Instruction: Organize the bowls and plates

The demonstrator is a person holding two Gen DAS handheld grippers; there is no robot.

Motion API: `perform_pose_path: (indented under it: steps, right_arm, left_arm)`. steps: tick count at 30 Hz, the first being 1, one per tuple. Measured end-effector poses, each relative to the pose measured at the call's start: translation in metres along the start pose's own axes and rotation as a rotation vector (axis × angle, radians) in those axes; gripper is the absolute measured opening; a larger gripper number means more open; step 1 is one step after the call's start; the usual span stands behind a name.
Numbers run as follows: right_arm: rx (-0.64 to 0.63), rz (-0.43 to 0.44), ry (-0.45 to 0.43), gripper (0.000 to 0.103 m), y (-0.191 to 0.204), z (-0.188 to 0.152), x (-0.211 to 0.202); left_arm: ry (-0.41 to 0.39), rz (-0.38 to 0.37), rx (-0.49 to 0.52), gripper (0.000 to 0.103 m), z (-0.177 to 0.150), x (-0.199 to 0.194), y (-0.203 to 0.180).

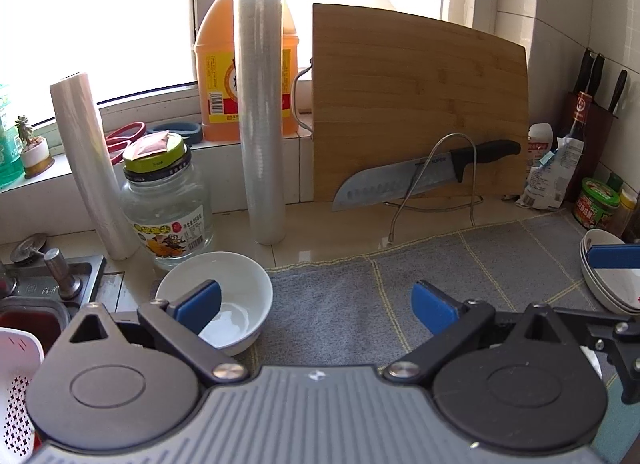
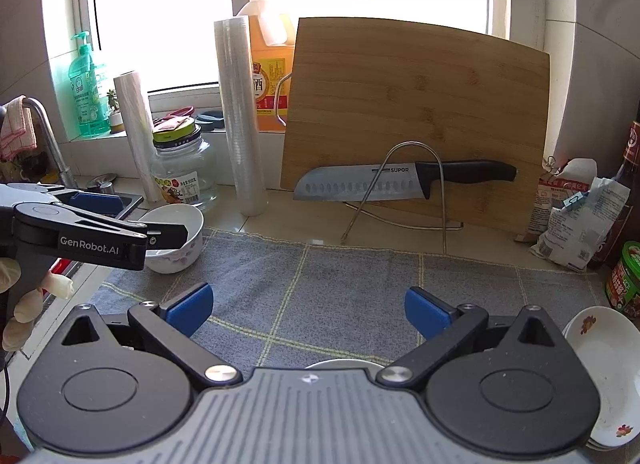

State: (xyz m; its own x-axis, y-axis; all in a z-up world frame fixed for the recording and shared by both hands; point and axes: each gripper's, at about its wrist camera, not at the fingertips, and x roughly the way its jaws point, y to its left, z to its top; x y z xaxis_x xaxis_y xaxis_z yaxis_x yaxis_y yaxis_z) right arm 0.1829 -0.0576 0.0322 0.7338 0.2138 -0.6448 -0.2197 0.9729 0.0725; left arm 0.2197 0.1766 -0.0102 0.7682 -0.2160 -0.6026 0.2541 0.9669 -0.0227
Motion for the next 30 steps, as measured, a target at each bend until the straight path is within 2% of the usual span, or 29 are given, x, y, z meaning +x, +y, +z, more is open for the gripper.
perform_pose_path:
  steps: [12,21,30]
  right_arm:
    - [-0.098,0.131,0.046,0.103,0.035,0.031,0.039]
    - [-0.094,0.211,0.13,0.103,0.065,0.045,0.083]
    - [-0.094,0.271,0.191,0.103,0.08,0.061,0.122]
  left_arm:
    - [-0.009,0.172,-0.025,0.101,-0.045,-0.029,0.055]
    - [0.003,0.144,-0.022,0.101,-0.06,-0.006,0.08]
    - [0.029,0.091,0.024,0.101,-0.058,0.038,0.088]
